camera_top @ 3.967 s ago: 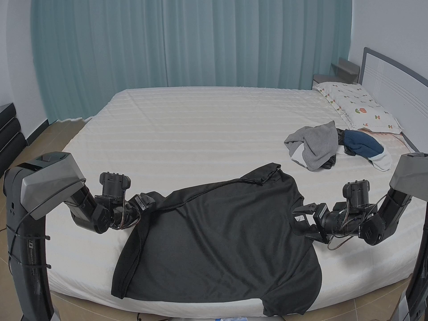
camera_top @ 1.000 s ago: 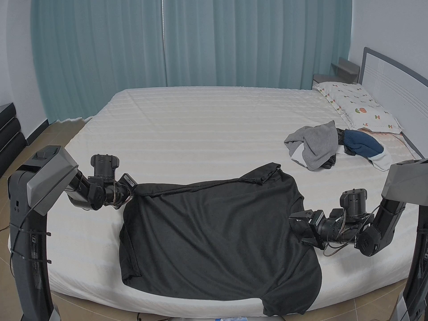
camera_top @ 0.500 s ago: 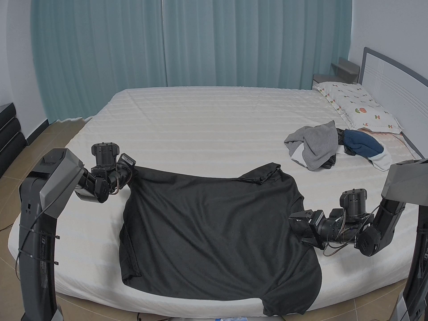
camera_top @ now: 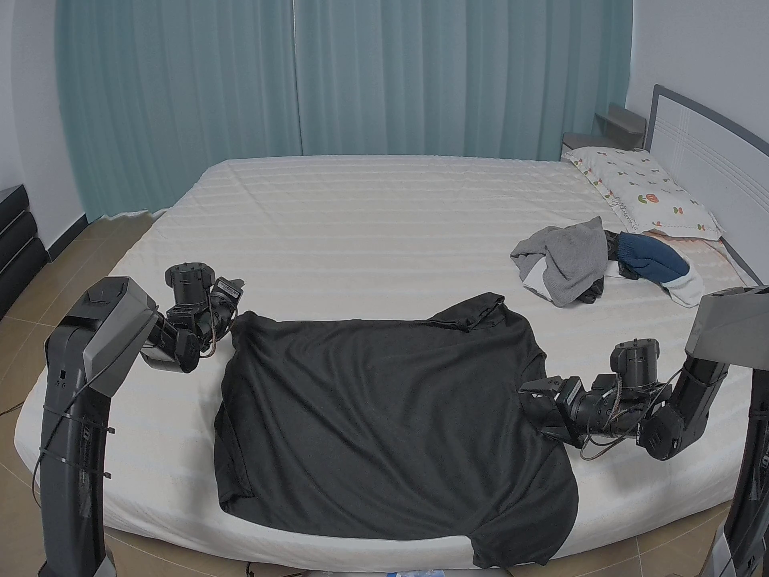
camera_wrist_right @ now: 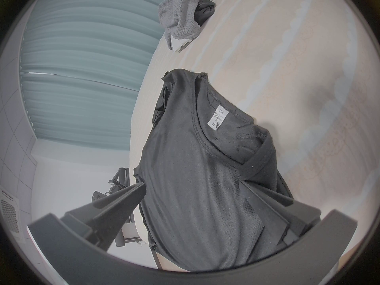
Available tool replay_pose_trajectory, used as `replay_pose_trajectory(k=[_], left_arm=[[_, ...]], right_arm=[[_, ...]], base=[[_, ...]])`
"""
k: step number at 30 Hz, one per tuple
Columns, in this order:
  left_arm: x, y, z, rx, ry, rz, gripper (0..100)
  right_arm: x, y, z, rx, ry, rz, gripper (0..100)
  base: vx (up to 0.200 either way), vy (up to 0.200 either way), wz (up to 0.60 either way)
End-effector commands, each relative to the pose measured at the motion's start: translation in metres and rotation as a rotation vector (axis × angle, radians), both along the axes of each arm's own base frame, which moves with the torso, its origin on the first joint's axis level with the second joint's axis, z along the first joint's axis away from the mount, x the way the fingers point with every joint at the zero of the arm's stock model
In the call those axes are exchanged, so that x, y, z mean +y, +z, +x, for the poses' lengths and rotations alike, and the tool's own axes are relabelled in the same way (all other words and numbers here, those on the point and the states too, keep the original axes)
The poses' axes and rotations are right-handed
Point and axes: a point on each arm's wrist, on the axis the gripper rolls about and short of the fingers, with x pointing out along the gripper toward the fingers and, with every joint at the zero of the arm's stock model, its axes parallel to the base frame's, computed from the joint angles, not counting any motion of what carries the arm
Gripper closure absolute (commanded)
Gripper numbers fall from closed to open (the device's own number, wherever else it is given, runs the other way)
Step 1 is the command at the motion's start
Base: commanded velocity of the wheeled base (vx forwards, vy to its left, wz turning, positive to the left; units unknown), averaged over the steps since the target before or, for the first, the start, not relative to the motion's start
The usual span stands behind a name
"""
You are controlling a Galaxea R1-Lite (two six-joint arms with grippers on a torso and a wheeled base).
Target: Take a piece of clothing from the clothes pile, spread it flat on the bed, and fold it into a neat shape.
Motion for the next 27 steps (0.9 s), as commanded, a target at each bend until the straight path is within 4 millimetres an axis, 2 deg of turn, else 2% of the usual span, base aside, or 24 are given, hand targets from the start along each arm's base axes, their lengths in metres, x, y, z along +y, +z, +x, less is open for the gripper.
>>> replay_pose_trajectory(k=[1,4,8,9,10,11,13,16,17,18,20,22,25,26,27], left_arm=[[0.003,0.010,-0.005,-0.005,0.015,-0.019,0],[0.009,0.023,-0.018,0.010,0.018,-0.046,0],[0.013,0.041,-0.059,0.067,-0.061,-0.079,0],[0.013,0.041,-0.060,0.071,-0.062,-0.079,0],[0.015,0.045,-0.077,0.080,-0.082,-0.090,0],[0.016,0.047,-0.081,0.080,-0.086,-0.092,0],[0.014,0.052,-0.100,0.091,-0.119,-0.100,0],[0.008,0.048,-0.121,0.133,-0.134,-0.103,0],[0.008,0.048,-0.121,0.133,-0.134,-0.103,0],[0.001,0.043,-0.136,0.171,-0.152,-0.105,0],[-0.004,0.039,-0.147,0.204,-0.164,-0.106,0],[-0.015,0.031,-0.167,0.252,-0.194,-0.094,0],[-0.025,0.027,-0.184,0.272,-0.238,-0.060,0],[-0.025,0.027,-0.184,0.272,-0.238,-0.060,0],[-0.030,0.023,-0.195,0.292,-0.276,-0.003,0]], right_arm=[[0.000,0.001,0.000,-0.002,-0.001,0.002,0],[-0.001,0.001,0.000,0.001,-0.003,0.002,0],[0.000,0.001,-0.001,0.001,-0.001,0.002,0],[0.000,0.001,-0.001,0.001,-0.001,0.002,0],[0.000,0.000,-0.002,0.003,-0.001,0.001,0],[0.000,0.000,-0.002,0.003,-0.001,0.001,0],[0.000,0.000,-0.002,0.003,-0.001,0.001,0],[0.000,0.000,-0.002,0.004,-0.001,0.000,0],[0.000,0.000,-0.002,0.004,-0.001,0.000,0],[0.000,0.000,-0.002,0.004,0.000,-0.001,0],[0.000,0.000,-0.002,0.003,0.001,-0.002,0],[0.000,0.000,-0.002,0.003,0.003,-0.003,0],[0.000,0.000,-0.002,0.003,0.002,-0.004,0],[0.000,0.000,-0.002,0.003,0.002,-0.004,0],[0.000,-0.001,-0.003,0.005,0.002,-0.004,0]], base=[[0.000,0.000,0.00],[0.000,0.000,0.00],[0.000,0.000,0.00],[0.000,0.000,0.00],[0.000,0.000,0.00],[0.000,0.000,0.00],[0.000,0.000,0.00],[0.000,0.000,0.00],[-0.200,0.000,0.00],[-0.200,0.000,0.00],[-0.200,0.000,0.00],[-0.200,0.000,0.00],[0.000,0.000,0.00],[0.000,0.000,0.00],[0.000,0.000,0.00]])
